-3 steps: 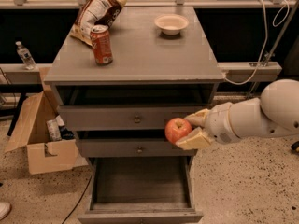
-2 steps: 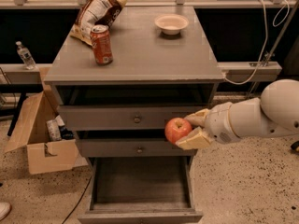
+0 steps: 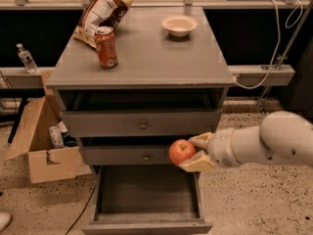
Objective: Place apple into bottom drawer
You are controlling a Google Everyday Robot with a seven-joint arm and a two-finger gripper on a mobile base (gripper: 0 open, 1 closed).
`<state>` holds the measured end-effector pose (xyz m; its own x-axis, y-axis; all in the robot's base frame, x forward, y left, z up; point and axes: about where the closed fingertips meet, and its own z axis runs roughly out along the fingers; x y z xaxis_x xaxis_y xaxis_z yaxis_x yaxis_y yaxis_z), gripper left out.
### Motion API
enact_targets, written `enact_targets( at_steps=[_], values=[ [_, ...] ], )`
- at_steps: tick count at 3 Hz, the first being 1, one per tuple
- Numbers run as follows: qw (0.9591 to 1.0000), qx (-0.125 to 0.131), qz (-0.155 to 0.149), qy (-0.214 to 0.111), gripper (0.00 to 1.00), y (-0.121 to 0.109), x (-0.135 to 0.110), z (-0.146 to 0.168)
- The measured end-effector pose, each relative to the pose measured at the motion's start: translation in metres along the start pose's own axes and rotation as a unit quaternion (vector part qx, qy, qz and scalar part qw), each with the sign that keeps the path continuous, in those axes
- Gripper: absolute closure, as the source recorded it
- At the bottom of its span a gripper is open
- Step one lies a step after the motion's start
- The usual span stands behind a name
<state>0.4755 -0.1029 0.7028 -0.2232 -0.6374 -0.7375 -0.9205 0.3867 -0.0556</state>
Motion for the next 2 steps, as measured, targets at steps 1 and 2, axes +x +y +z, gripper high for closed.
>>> enact_targets(
  at_steps=[1, 2],
  values=[
    [0.9994, -0.023, 0.018, -0.018, 1.00, 0.015, 0.043, 0.053],
    [0.9965, -0.051, 0.057, -0.034, 1.00, 0.036, 0.092, 0.128]
  ],
)
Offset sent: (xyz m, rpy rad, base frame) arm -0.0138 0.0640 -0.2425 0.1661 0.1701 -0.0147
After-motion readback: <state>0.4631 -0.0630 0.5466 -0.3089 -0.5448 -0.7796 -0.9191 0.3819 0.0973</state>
